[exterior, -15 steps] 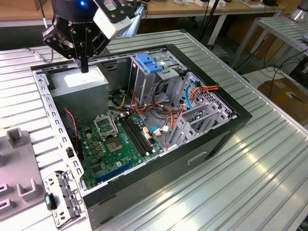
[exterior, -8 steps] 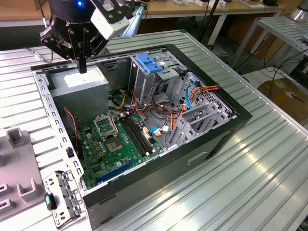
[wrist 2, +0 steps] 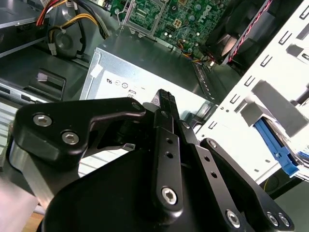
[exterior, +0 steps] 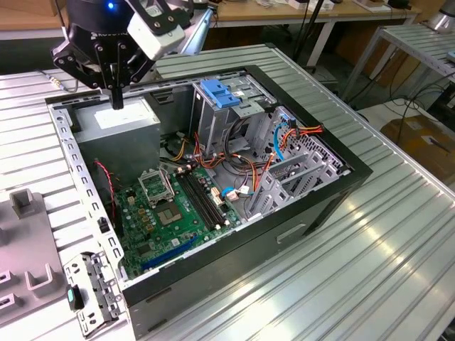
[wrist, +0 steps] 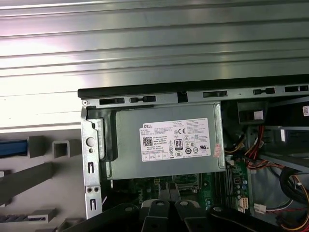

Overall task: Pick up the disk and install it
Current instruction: 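Reach for the disk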

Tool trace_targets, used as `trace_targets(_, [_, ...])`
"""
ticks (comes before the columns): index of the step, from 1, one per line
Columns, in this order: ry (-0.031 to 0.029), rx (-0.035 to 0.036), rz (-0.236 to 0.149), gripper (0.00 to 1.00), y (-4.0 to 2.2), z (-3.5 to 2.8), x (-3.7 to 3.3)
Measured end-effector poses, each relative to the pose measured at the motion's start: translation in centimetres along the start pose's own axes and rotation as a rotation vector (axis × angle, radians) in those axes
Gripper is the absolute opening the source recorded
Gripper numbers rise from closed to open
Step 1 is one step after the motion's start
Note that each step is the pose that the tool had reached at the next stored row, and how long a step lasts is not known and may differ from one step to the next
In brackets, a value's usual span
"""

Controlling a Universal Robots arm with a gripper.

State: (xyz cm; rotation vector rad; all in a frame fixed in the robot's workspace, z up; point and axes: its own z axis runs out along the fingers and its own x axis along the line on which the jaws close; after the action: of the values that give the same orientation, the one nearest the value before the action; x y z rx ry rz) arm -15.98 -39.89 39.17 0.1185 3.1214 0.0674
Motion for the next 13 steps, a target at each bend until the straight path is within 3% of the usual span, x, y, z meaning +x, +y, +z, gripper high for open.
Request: trace_targets(13, [0.0009, 0.0001, 0.0, 0.11, -0.08, 0.02, 0.99])
